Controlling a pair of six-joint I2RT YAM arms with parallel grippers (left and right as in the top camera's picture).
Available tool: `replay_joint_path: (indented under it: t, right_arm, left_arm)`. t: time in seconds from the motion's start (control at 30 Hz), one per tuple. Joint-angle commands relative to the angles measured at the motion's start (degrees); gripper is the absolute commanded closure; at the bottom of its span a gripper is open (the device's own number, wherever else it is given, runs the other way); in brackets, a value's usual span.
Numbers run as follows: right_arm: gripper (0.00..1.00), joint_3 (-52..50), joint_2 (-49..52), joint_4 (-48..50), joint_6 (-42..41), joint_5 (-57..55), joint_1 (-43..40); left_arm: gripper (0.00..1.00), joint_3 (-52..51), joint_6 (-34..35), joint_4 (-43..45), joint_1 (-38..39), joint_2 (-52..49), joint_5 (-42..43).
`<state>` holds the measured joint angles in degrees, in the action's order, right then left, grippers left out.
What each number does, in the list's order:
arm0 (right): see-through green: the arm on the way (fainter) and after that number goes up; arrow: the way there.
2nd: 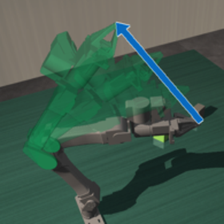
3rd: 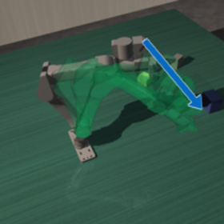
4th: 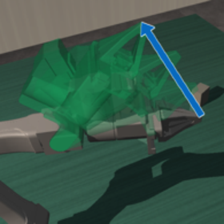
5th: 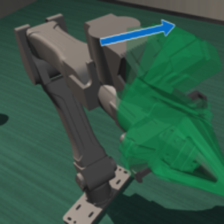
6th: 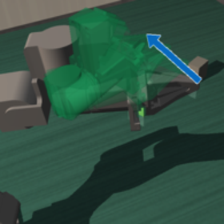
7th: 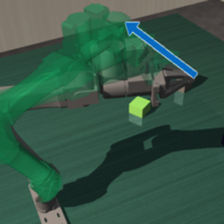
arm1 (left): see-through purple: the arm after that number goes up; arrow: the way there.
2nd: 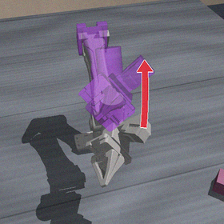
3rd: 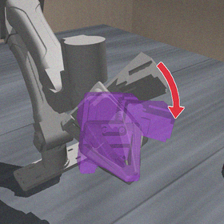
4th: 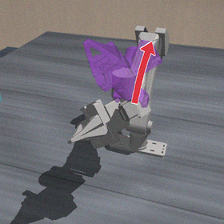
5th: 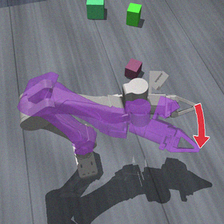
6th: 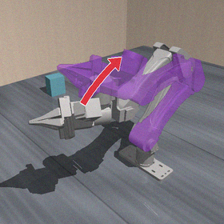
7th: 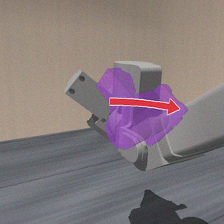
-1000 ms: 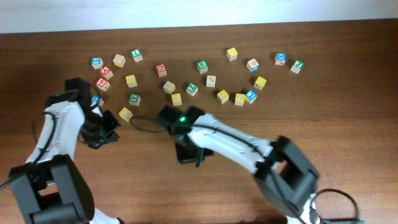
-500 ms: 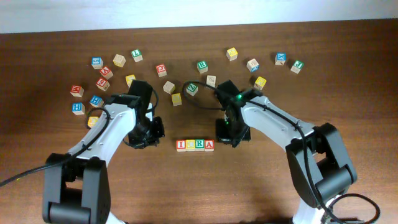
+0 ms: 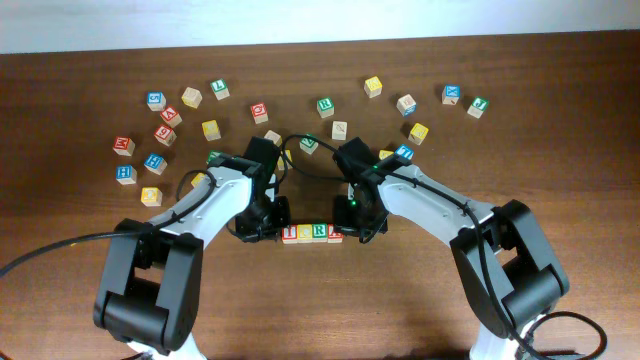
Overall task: Spell out ICRA
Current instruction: 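Withdraw the left gripper and hold the right gripper over the row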
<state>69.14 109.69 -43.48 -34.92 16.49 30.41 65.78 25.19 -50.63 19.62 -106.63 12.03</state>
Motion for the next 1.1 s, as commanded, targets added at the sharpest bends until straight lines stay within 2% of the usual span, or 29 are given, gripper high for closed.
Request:
replay_joint_path:
  t: [0.0, 0.3, 0.53, 0.63, 0.73, 0.8, 0.87, 0.93, 1.07]
  right_arm:
    - [0.96, -0.4, -0.2, 0.3, -0.5, 1.5, 0.4]
    - [0.96, -0.4, -0.2, 0.4, 0.2, 0.9, 0.4]
    - [0.96, 1.5, -0.3, -3.7, 2.1, -3.9, -1.2]
    - [0.96, 5.4, -0.3, -11.4, 3.2, -4.2, -3.3]
    - [0.96, 5.7, -0.2, -17.3, 7.3, 3.7, -2.2]
    - [0.96, 4.9, -0.2, -16.7, 6.2, 3.4, 1.7]
    - [0.95, 4.3, -0.2, -15.7, 0.1, -0.8, 5.1]
    - [0.96, 3.8, -0.2, -13.3, -1.7, -2.1, 7.0]
    - [0.95, 1.3, -0.2, -8.6, -3.8, -3.7, 8.3]
  left_arm:
    - [1.00, -0.3, 0.9, 0.7, 0.3, -0.8, 2.0]
    - [1.00, -0.3, 0.9, 0.5, 0.3, -0.8, 2.1]
    - [1.00, 0.0, 0.9, 0.4, -1.2, 2.3, -3.5]
    - [1.00, 0.0, 0.9, -0.1, -3.8, 5.8, -4.8]
    - [1.00, 0.0, 0.9, -1.3, -8.9, 6.3, -4.8]
    - [1.00, -0.1, 0.9, -2.2, -13.5, 6.3, -4.8]
    - [1.00, -0.1, 0.9, -3.9, -17.9, 6.3, -4.8]
    - [1.00, -0.1, 0.2, -5.3, -21.7, 6.3, -4.8]
    - [1.00, -0.1, -1.7, -6.1, -24.8, 6.3, -4.8]
